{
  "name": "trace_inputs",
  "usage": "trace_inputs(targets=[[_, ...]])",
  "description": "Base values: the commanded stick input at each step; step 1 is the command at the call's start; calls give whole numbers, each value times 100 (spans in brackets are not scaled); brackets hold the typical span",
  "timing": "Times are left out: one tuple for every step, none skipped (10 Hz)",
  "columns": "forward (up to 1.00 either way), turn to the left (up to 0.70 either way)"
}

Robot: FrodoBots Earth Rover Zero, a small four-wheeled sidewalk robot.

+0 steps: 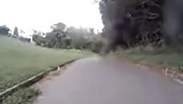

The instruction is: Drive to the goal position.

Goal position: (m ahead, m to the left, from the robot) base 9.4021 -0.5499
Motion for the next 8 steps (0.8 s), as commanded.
trace_inputs(targets=[[100,0],[100,0],[100,0],[100,0],[100,0],[100,0],[100,0],[100,0]])
